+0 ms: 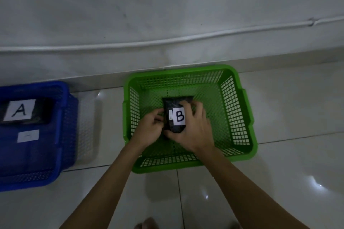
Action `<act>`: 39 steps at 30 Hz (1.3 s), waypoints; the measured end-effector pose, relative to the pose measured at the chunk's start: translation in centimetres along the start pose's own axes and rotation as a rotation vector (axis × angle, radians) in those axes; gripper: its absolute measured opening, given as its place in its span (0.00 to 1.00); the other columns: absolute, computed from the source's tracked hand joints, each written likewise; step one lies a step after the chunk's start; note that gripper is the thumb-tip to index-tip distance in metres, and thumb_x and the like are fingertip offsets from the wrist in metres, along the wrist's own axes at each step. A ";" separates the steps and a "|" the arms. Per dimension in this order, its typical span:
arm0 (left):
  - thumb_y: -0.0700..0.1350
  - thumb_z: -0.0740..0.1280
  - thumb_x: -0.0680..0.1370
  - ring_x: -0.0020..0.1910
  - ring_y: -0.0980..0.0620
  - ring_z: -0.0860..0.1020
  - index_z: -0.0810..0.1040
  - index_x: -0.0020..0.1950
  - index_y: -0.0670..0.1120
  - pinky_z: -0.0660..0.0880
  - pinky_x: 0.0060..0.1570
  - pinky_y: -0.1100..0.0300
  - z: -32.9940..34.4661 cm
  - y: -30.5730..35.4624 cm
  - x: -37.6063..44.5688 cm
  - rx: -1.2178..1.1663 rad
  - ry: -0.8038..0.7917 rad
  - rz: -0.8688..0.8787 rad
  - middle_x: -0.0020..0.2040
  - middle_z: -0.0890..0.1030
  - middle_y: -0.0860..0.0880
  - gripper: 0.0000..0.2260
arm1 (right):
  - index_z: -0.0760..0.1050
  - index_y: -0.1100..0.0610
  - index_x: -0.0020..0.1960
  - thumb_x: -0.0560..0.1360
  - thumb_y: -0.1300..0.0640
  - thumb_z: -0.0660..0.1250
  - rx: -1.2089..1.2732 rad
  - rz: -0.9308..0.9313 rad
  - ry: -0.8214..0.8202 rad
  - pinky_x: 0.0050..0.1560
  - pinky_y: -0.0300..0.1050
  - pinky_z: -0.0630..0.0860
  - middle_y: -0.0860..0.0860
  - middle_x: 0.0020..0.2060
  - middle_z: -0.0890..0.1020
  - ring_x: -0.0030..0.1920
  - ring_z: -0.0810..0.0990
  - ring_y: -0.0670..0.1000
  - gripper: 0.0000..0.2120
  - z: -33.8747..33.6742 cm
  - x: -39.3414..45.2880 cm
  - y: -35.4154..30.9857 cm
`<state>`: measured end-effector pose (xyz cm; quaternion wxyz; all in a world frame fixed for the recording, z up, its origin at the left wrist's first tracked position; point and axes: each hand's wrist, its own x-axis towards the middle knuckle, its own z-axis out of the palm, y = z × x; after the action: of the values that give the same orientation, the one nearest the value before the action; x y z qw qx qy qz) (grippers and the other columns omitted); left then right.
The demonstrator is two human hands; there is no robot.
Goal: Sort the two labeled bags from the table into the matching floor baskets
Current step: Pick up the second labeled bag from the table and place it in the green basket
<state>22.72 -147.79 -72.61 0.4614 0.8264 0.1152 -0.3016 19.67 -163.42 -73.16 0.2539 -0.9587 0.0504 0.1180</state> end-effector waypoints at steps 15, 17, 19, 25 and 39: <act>0.43 0.71 0.77 0.67 0.45 0.72 0.67 0.76 0.53 0.71 0.68 0.53 0.7 -0.7 0.8 0.237 -0.028 0.100 0.62 0.66 0.47 0.28 | 0.69 0.53 0.71 0.67 0.44 0.73 -0.008 -0.072 0.057 0.65 0.60 0.73 0.56 0.69 0.70 0.65 0.73 0.61 0.36 -1.8 2.4 3.4; 0.43 0.72 0.77 0.69 0.44 0.71 0.66 0.76 0.53 0.71 0.70 0.51 0.8 -0.6 0.9 0.241 -0.040 0.092 0.65 0.66 0.45 0.29 | 0.72 0.53 0.71 0.66 0.46 0.73 -0.005 -0.104 0.055 0.68 0.61 0.70 0.56 0.71 0.72 0.69 0.72 0.61 0.35 -2.2 2.6 3.9; 0.44 0.72 0.77 0.70 0.44 0.71 0.65 0.76 0.53 0.70 0.71 0.50 0.8 -0.6 0.9 0.246 -0.048 0.082 0.69 0.66 0.43 0.30 | 0.73 0.53 0.70 0.66 0.48 0.73 0.003 -0.118 0.047 0.70 0.62 0.68 0.56 0.73 0.72 0.71 0.71 0.61 0.34 -2.5 2.5 4.2; 0.45 0.74 0.75 0.70 0.42 0.70 0.64 0.75 0.55 0.70 0.71 0.47 1.1 -0.8 1.2 0.268 -0.040 0.069 0.68 0.65 0.44 0.32 | 0.70 0.51 0.72 0.68 0.46 0.73 -0.027 -0.067 0.050 0.66 0.61 0.72 0.57 0.70 0.70 0.68 0.72 0.62 0.34 -2.4 1.9 4.0; 0.46 0.75 0.74 0.73 0.42 0.67 0.62 0.74 0.56 0.66 0.73 0.45 2.0 -1.3 1.6 0.309 -0.004 0.070 0.69 0.64 0.44 0.33 | 0.68 0.56 0.61 0.63 0.38 0.74 0.011 0.198 0.233 0.53 0.60 0.79 0.58 0.54 0.72 0.54 0.76 0.62 0.35 -2.0 0.9 3.9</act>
<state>22.59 -148.84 -75.23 0.3394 0.8904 0.0378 -0.3010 20.36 -167.77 -73.56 0.2388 -0.9548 0.1743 0.0301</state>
